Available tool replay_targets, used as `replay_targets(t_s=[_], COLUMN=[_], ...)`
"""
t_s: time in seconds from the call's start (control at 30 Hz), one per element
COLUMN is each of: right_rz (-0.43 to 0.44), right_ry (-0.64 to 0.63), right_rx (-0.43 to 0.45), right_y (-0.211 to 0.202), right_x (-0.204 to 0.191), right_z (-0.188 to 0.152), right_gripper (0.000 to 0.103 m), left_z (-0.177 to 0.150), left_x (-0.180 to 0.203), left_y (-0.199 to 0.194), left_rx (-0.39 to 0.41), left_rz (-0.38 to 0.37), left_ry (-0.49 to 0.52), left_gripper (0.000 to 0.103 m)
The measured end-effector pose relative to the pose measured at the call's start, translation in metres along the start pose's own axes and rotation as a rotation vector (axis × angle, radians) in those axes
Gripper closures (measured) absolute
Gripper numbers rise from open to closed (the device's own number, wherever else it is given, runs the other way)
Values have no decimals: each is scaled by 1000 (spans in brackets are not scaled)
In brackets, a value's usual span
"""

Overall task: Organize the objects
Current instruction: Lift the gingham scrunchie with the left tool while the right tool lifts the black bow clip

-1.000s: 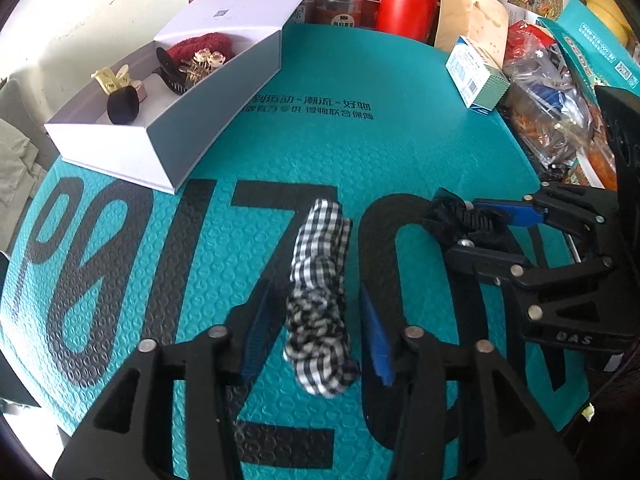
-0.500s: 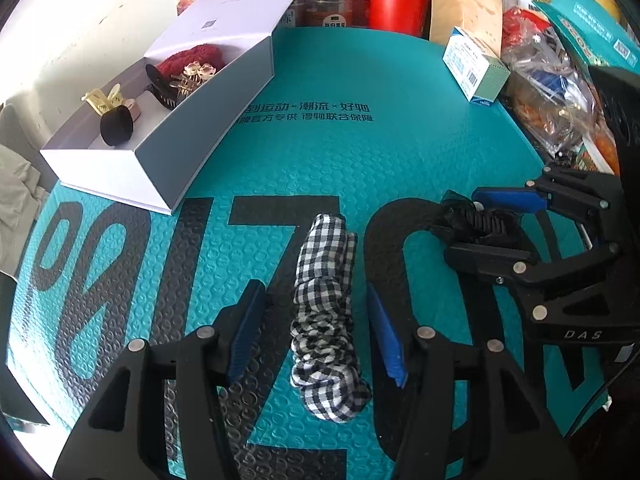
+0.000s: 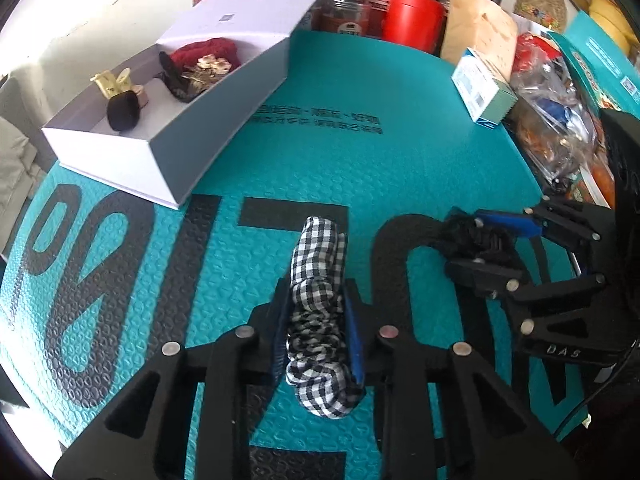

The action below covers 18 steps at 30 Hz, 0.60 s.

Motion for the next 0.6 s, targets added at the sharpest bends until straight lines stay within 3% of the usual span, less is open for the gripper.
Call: replay_targets(t_s=[0.03, 0.6], right_rz=[-6, 36], right_ry=[6, 22], right_rx=[0, 23], right_y=[0, -17], right_x=[1, 3], right_z=[0, 8], right_gripper=[63, 63], left_z=[0, 10], left_x=[-1, -4], left_y=[0, -23], left_rx=[0, 24], left_rz=[4, 30], left_ry=[-5, -39], left_gripper=[80, 80])
Point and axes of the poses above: each gripper's, at about its wrist camera, not at the fingertips, and y roughly the way its jaws point, x to its right, z to its top, the point moved 1 cm from there along y, roughly the way its jaws point, and after that the axes turned 3 degrees about -z, right-handed, at the moved point
